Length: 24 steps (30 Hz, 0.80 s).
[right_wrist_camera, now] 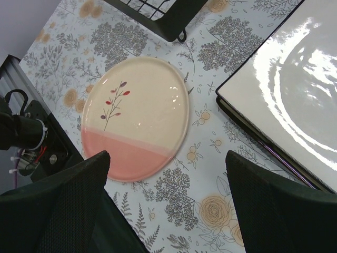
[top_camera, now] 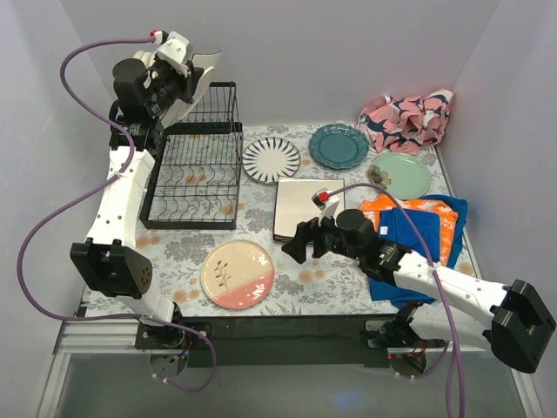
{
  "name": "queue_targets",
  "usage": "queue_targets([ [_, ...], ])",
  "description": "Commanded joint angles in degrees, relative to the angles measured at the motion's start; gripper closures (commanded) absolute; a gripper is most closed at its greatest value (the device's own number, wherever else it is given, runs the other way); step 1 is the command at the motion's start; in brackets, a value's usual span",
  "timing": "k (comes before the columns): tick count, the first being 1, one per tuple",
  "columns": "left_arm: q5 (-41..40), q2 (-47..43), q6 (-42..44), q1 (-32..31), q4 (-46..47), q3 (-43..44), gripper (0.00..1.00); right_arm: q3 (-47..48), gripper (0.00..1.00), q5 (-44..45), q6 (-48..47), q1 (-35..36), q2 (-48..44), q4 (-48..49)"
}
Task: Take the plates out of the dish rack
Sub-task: Unload the plate from the dish rack.
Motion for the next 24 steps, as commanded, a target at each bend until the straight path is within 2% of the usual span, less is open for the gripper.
queue_targets([
  [1, -0.02, -7.47, 4.06, -1.9, 11.76, -1.04, 1.0, 0.9, 0.05, 1.51, -0.82, 0.02, -1.23, 2.49],
  [6, -2.92, -8.79, 10.2, -5.41, 13.78, -3.32, 1.0, 0.81, 0.05, 1.95, -1.0, 0.02, -1.58, 2.58],
  [17, -5.12, -10.64, 14.87, -6.74, 15.1, -3.41, 1.0, 1.86, 0.04, 1.16, -0.91, 0.02, -2.02, 2.4],
  [22, -6.62, -11.69, 16.98, -9.19, 16.07, -4.55, 1.0, 2.04, 0.03, 2.39, 0.23, -0.07, -3.07, 2.05],
  [24, -9.77, -12.04, 20.57, -11.38, 16.07, -5.17, 1.0, 2.82, 0.03, 2.83, 1.99, -0.24, -3.08, 1.35],
])
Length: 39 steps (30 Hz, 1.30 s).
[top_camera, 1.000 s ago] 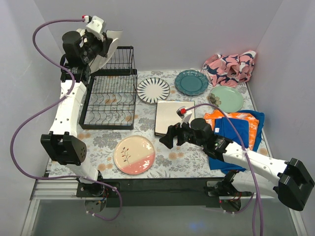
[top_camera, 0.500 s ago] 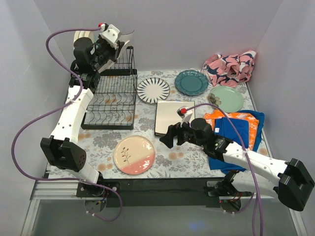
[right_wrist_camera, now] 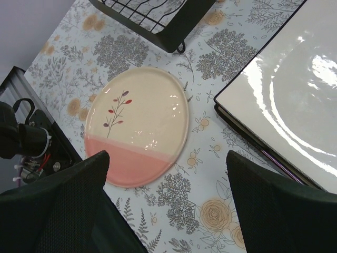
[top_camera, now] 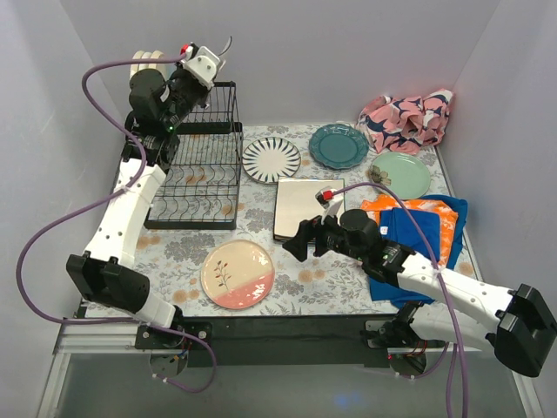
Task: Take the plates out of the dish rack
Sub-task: Unload the plate from the dish rack, then place the plate at the center of the board.
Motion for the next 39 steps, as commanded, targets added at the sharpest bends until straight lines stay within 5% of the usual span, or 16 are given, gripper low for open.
queue_targets([
  [1, -4.95, -6.67, 9.56, -4.24, 11.04, 0.32, 1.0, 3.33, 0.03, 1.37, 2.73, -0.42, -0.76, 0.91],
  [10, -14.27, -10.36, 22.13, -13.04, 11.65, -4.34, 1.0, 6.06, 0.03, -7.68, 9.85, -10.08, 1.27, -1.82],
  [23, -28.76, -14.23, 35.41, -27.44, 21.5, -18.84, 1.0, 12.47, 0.02, -24.29, 16.98, -34.15, 2.67, -0.94],
  [39, -42.21, -12.22, 44.21, -47.49, 38.46, -36.77, 1.0, 17.13, 0.02, -33.88, 20.32, -46.82, 4.34, 0.46],
])
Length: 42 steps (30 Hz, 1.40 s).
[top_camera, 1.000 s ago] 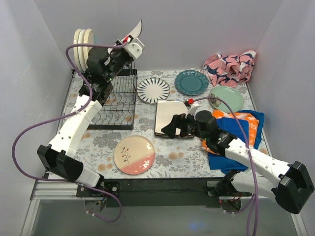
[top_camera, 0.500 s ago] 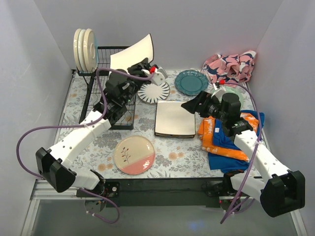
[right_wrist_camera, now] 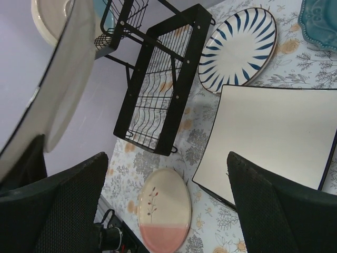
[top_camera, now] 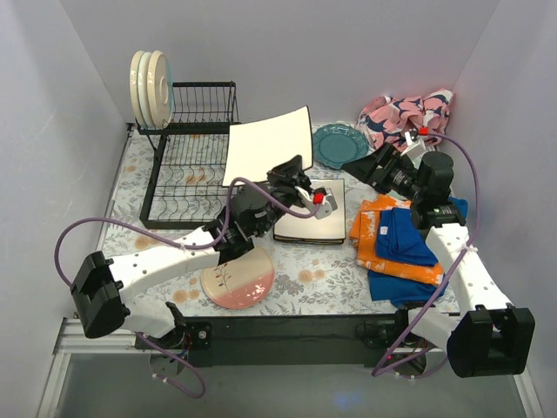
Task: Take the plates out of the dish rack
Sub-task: Place the plate at the center of the board.
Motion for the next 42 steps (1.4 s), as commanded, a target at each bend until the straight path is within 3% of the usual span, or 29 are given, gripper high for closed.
queue_targets([
  [1, -6.03, -1.26, 5.48, -3.91, 16.27, -0.34, 1.0, 2.53, 0.02, -4.85, 1.08, -2.1, 0.67, 4.14],
  [9, -10.95, 7.0, 5.65, -9.36, 26.2, -7.37, 1.0, 0.43, 0.02, -7.58, 2.75, -2.46, 1.28, 7.84],
  [28, -13.59, 16.32, 11.63, -15.69, 37.38, -11.42, 1.0, -5.11, 0.07, -15.92, 3.72, -1.23, 8.4, 13.9],
  [34, -13.59, 18.96, 12.15, -16.48, 41.25, -12.56, 1.0, -4.94, 0.15, -17.07, 3.11, 0.26, 10.78, 14.17],
  [42, -12.8, 20.8, 11.1, -17.63, 42.04, -13.09, 1.0, -6.61, 0.33, -16.54, 2.58, 1.32, 11.83, 15.22],
])
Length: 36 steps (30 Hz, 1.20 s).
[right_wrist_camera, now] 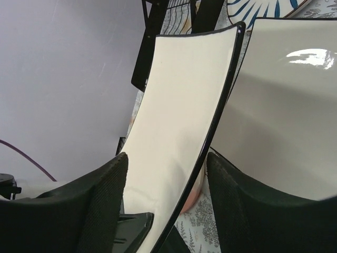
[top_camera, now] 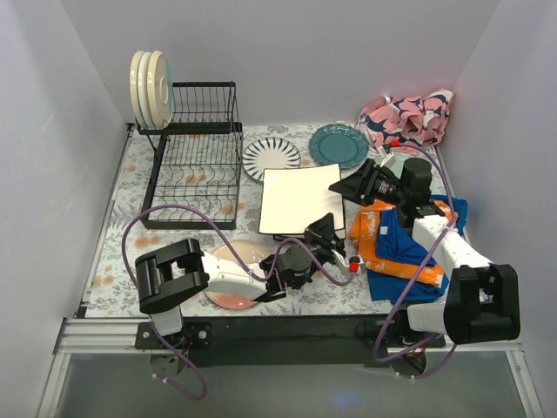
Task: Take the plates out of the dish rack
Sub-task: Place the plate at the center of the board.
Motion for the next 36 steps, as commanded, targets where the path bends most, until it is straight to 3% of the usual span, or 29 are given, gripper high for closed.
queue_targets([
  [1, 0.95, -1.27, 4.32, -0.97, 9.67, 0.46, 1.0, -0.73, 0.36, -1.05, -0.85, 0.68, 1.14, 3.37],
  [12, -0.02, 0.23, 5.11, -2.55, 14.24, -1.12, 1.0, -3.45, 0.73, -0.17, -1.38, 1.04, 2.29, 4.17],
  [13, -0.02, 0.32, 4.94, -2.64, 14.5, -1.3, 1.0, -3.63, 0.89, -0.26, -1.47, 1.04, 2.46, 4.6],
  [14, -0.11, 0.32, 4.76, -2.82, 15.03, -1.12, 1.0, -3.72, 0.98, -0.43, -1.47, 1.04, 2.38, 4.95],
  [18, -1.77, 1.02, 1.87, -3.26, 15.39, 0.01, 0.97, -4.86, 0.99, -0.87, 0.55, 1.04, 1.67, 9.25],
  [25, -3.79, 0.76, -6.66, -4.93, 12.49, -1.56, 0.46, -9.43, 0.99, -2.54, 9.16, 0.95, 1.14, 23.23],
  [30, -4.06, -1.87, -17.34, -5.72, 10.03, -3.93, 0.43, -8.99, 0.99, -4.04, 12.15, 0.69, 2.81, 27.98],
  [36, 3.66, -11.97, -36.95, -5.81, -5.52, -6.31, 0.41, -7.23, 0.99, -4.12, 12.5, -0.89, 4.4, 28.42],
])
